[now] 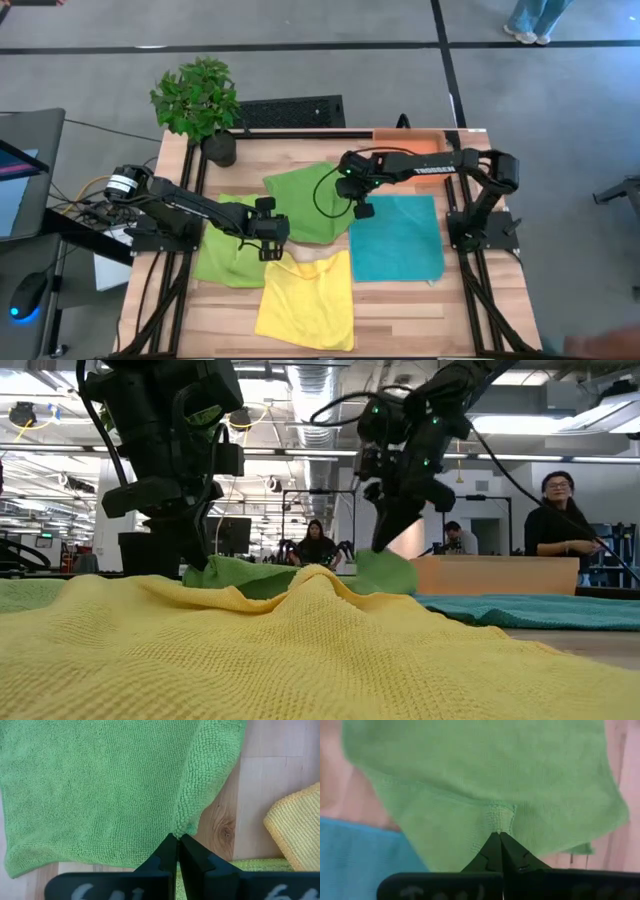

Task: Fold microfiber towels
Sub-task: Fold the green microfiber towel

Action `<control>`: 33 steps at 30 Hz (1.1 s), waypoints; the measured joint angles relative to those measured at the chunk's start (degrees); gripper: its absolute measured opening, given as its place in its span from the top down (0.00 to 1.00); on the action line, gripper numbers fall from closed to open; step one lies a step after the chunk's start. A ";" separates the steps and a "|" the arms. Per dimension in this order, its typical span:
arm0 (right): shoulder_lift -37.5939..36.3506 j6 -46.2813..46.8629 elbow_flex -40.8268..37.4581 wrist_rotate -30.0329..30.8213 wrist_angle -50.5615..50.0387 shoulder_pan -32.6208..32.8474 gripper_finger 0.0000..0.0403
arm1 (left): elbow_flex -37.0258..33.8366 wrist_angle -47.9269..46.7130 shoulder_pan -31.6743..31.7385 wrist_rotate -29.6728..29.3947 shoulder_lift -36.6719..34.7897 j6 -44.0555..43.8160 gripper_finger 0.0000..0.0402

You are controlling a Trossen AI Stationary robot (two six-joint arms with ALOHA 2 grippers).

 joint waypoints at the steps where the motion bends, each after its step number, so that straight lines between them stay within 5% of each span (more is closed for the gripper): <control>1: -0.43 0.65 -0.03 0.02 -1.61 0.30 0.99 | 0.00 0.12 0.00 0.22 0.01 -0.46 1.00; 9: -0.96 4.52 -0.07 0.49 -8.38 2.79 0.99 | 0.00 0.28 0.00 4.38 0.01 -3.40 1.00; 16: -1.49 7.72 -0.07 8.16 -9.36 4.74 0.99 | 0.10 1.22 0.00 3.97 -0.03 -5.26 1.00; 24: -1.57 10.18 -0.07 16.17 -7.68 5.36 0.99 | 3.68 -1.09 0.00 -1.27 -0.10 -7.89 1.00; 33: -2.36 8.29 -0.04 18.65 1.07 4.27 0.99 | 7.56 -13.40 0.52 -9.70 -0.16 -18.48 1.00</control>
